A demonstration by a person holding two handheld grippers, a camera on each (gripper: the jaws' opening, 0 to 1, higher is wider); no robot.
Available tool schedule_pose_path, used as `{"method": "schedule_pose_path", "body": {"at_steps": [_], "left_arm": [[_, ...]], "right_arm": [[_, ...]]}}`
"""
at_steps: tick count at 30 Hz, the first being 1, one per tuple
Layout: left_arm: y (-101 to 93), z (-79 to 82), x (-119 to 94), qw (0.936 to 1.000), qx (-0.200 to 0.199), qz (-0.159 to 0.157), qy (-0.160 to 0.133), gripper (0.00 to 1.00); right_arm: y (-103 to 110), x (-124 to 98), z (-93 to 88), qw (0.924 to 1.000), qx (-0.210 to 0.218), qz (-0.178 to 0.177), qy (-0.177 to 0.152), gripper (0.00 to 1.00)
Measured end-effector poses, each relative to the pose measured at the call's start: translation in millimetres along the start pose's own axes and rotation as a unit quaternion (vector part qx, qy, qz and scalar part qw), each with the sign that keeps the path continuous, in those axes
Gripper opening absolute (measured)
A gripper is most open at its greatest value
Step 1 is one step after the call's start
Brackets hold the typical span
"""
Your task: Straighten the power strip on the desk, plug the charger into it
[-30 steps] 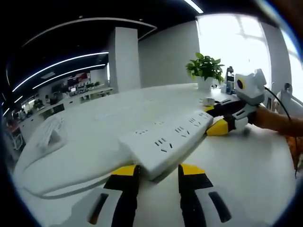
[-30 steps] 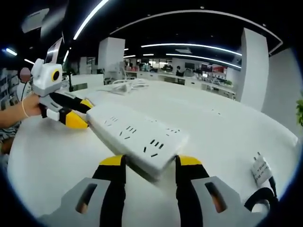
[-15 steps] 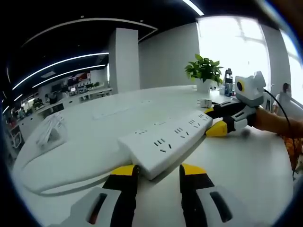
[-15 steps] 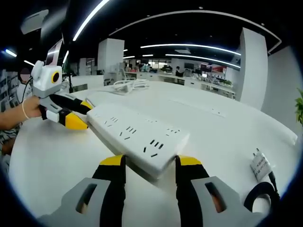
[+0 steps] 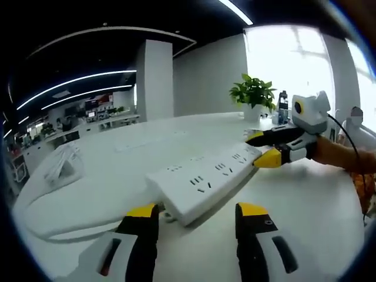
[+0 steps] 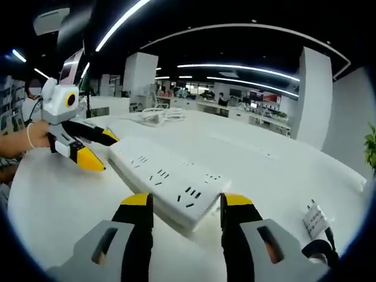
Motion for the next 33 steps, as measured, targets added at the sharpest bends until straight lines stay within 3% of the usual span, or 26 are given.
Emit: {"method": "schedule_pose_path", "body": {"at_steps": [10, 16, 27, 33], "left_arm": [[8.1, 12.7, -7.3, 0.9990, -0.008, 0.024, -0.036, 0.54], [7.3, 16.3, -7.0, 0.9988, -0.006, 0.021, -0.043, 0.60], [7.9, 24.9, -13.7, 0.9976, -0.001, 0.026, -0.064, 0.62], [8.0, 32.9, -22.3, 0.9960, -0.038, 0.004, -0.080, 0.63]], "right_arm": [[-0.4, -0.1, 2.2, 0.9998, 0.016, 0.001, -0.011, 0.51], [-0.2, -1.5, 7.1, 0.9996, 0.019, 0.000, -0.022, 0.54], [1.2, -10.9, 11.9, 0.9993, 0.021, 0.002, -0.031, 0.55], [1.2, -20.4, 14.6, 0.9988, 0.034, 0.019, -0.031, 0.58]]}}
Point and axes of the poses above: the point that each gripper's makers call its tool centre point, and the gripper's own axes: x roughly forward along the fingers, y roughly to its left, z roughly out of its top, the point moved 4 cm from there along -x, roughly backward along the fingers, and after that the axes turned 10 degrees about -x, right-handed, at the moved point
